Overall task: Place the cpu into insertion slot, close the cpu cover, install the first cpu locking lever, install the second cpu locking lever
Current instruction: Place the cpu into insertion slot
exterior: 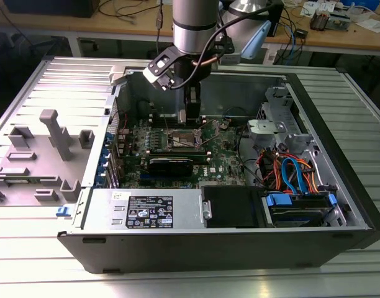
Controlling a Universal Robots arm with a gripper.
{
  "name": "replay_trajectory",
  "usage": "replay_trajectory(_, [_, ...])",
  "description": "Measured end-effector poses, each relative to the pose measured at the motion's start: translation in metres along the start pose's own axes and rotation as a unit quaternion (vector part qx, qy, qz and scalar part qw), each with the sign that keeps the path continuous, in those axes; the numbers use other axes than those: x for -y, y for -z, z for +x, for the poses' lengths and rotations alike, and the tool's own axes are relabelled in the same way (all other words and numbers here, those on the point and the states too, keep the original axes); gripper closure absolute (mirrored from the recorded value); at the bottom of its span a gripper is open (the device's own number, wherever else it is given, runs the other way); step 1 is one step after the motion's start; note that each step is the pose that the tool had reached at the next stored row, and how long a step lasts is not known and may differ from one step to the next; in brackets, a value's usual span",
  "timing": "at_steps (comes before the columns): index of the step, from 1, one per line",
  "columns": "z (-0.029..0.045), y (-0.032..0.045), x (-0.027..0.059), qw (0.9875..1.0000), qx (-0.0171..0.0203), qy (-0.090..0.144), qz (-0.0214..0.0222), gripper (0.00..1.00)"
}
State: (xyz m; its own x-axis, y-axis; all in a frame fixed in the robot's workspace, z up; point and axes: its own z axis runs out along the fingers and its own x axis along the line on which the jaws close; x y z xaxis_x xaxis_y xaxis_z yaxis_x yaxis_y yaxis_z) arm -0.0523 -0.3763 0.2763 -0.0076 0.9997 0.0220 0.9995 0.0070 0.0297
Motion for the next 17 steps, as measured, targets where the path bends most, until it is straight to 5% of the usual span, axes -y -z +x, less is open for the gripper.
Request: replay_trajectory(17, [-0.0001, -0.0075, 0.0002, 1.0000, -0.0001, -0.002, 0.0000, 0.46])
